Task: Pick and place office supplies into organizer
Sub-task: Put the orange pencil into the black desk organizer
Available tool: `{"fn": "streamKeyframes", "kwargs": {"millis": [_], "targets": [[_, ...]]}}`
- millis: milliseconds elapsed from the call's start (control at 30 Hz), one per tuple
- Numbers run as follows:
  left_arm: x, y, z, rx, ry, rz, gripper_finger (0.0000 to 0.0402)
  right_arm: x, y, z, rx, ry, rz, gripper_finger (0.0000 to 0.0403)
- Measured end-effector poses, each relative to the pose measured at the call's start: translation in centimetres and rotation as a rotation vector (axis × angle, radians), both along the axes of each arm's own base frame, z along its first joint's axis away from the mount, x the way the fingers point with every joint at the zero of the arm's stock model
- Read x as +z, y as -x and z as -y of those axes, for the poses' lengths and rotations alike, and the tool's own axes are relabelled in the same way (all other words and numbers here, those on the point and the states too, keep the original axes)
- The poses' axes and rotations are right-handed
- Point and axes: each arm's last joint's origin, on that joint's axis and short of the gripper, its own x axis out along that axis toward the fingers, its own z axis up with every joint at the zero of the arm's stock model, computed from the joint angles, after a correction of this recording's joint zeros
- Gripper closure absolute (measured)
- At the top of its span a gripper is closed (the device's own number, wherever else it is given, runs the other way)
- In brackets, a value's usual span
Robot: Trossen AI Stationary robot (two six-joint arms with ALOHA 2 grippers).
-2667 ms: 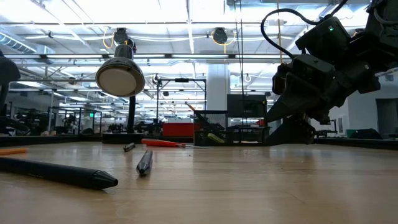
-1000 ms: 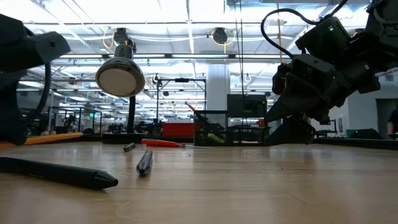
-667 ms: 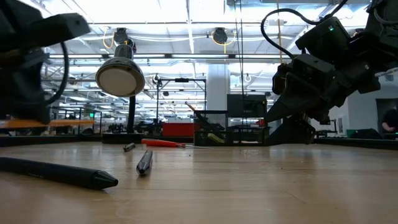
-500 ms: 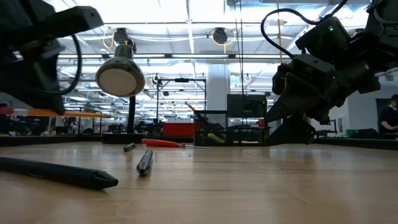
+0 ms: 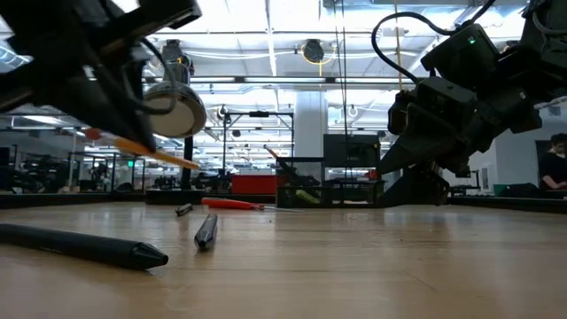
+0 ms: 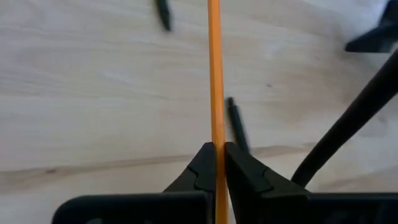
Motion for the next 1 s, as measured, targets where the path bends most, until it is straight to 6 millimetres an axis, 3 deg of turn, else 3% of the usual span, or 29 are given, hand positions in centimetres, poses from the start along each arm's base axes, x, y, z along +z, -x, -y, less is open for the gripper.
{"fn": "streamKeyframes", "kwargs": {"millis": [200,433,667,733,1000], "targets": [[0.3,-1.9,-0.1,-0.059,0.050,0.090,0.0395,0.4,-0.2,0.0,-0.047,-0.077,0.033,0.0078],[0.7,-4.0,-1.1,-0.090,0.073,0.176,0.0377,1.3,-0.7,0.4,-0.291,-0.269,0.131,0.0078],[1.5,-6.3,-2.3,-0.139,0.079,0.283,0.0395,1.3,-0.7,0.9,-0.461,-0.289,0.162,0.0078],[1.7,-6.9,-2.8,-0.141,0.076,0.308,0.0396,1.4,-0.7,0.8,-0.433,-0.325,0.154,0.0078],[2.3,-8.6,-4.5,-0.168,0.080,0.368,0.0374,1.3,-0.5,-1.3,0.000,-0.297,0.085,0.0078]]}}
